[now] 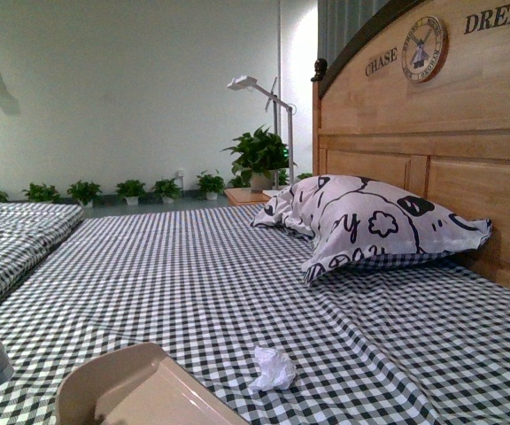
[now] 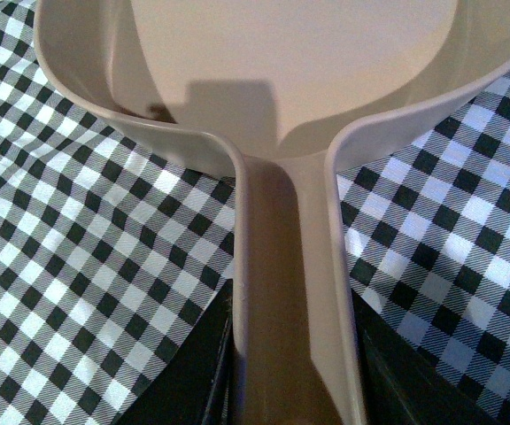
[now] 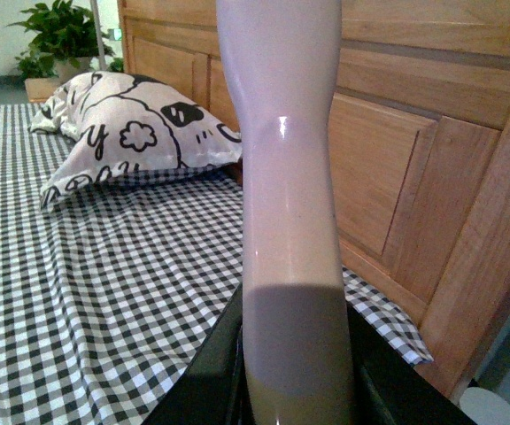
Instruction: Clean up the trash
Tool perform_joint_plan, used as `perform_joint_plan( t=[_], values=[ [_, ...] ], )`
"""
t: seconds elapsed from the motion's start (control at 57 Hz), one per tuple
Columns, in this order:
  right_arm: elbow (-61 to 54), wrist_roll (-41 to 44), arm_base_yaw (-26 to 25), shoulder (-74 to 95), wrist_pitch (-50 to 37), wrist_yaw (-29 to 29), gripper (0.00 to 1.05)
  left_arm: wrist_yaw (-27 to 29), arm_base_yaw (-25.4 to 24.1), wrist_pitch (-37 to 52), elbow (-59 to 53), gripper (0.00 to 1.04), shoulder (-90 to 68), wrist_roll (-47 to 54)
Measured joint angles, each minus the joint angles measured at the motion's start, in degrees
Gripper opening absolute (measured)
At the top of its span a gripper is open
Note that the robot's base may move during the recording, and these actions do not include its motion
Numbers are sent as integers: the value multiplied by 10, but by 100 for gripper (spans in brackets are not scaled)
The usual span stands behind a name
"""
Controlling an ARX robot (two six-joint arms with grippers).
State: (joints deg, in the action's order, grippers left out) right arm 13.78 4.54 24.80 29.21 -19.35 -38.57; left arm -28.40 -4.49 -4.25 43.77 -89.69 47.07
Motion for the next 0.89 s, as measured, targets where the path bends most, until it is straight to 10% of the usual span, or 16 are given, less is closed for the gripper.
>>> perform_joint_plan(
  t=[0.263,0.438,0.894],
  values=[
    [0,-2,0,0,1,1,20,0,0,0,0,28,0,0],
    [94,-54,-61,94,196,169,20,0,0,0,0,28,0,0],
    [348,10,-100,576,26,274,20,-1,1,0,0,28,0,0]
  ],
)
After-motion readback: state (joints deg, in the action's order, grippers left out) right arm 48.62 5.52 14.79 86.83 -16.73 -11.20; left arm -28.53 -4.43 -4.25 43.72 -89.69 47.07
